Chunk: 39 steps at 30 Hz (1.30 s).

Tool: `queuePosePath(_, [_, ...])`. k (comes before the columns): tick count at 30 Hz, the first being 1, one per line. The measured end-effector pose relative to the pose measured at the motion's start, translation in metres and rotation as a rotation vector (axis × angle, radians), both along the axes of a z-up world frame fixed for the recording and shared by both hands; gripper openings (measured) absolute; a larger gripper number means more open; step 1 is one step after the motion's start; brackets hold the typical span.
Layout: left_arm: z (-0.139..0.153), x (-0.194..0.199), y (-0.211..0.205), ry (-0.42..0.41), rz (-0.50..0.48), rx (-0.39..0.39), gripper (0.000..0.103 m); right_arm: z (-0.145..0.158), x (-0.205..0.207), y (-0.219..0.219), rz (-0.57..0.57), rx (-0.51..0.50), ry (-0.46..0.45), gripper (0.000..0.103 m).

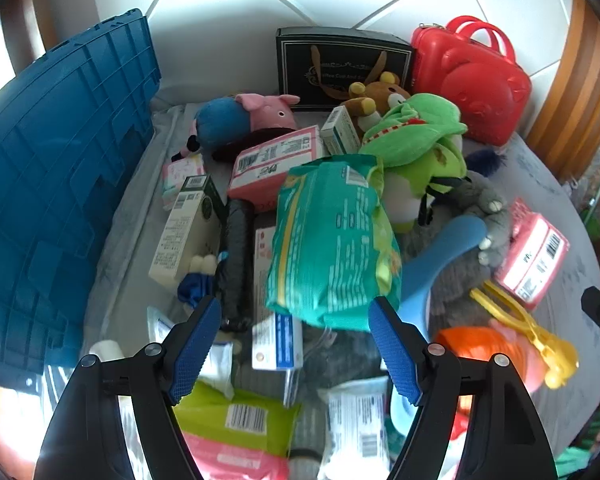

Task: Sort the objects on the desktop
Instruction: 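Close the left gripper on the green diaper pack while the right grasps the pink tissue pack, then lift and carry the green pack in the left gripper while the right carries the tissue pack to the crate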

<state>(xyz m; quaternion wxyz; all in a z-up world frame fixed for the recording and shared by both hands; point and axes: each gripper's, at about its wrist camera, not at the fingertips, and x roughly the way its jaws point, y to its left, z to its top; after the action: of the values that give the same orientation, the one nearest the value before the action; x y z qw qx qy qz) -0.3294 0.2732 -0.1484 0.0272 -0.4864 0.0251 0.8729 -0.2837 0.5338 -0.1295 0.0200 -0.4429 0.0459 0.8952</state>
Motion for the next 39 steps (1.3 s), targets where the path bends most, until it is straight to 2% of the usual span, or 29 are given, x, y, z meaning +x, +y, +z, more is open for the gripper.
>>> queuePosePath(8, [-0.019,-0.042,0.010,-0.048,-0.013,0.018,0.077,-0.020,-0.028,0.037,-0.102,0.016,-0.048,0.103])
queuePosePath(11, [-0.028,-0.057,0.020,-0.065,-0.059,0.042,0.084,-0.036,-0.038,0.060,-0.179,0.004,-0.086,0.103])
queuePosePath(13, [-0.036,-0.068,0.027,-0.082,-0.086,0.044,0.093,-0.048,-0.045,0.074,-0.236,-0.016,-0.111,0.103])
queuePosePath(18, [-0.053,-0.085,0.046,-0.114,-0.132,0.073,0.097,-0.077,-0.066,0.088,-0.302,-0.035,-0.168,0.103])
queuePosePath(22, [-0.066,-0.091,0.062,-0.124,-0.143,0.042,0.099,-0.092,-0.081,0.090,-0.310,-0.063,-0.191,0.103])
queuePosePath(31, [-0.068,-0.091,0.080,-0.052,-0.099,-0.038,0.097,-0.123,-0.111,0.085,-0.286,-0.057,-0.236,0.103])
queuePosePath(39, [-0.067,-0.092,0.085,-0.022,-0.092,-0.071,0.093,-0.130,-0.115,0.083,-0.287,-0.025,-0.227,0.103])
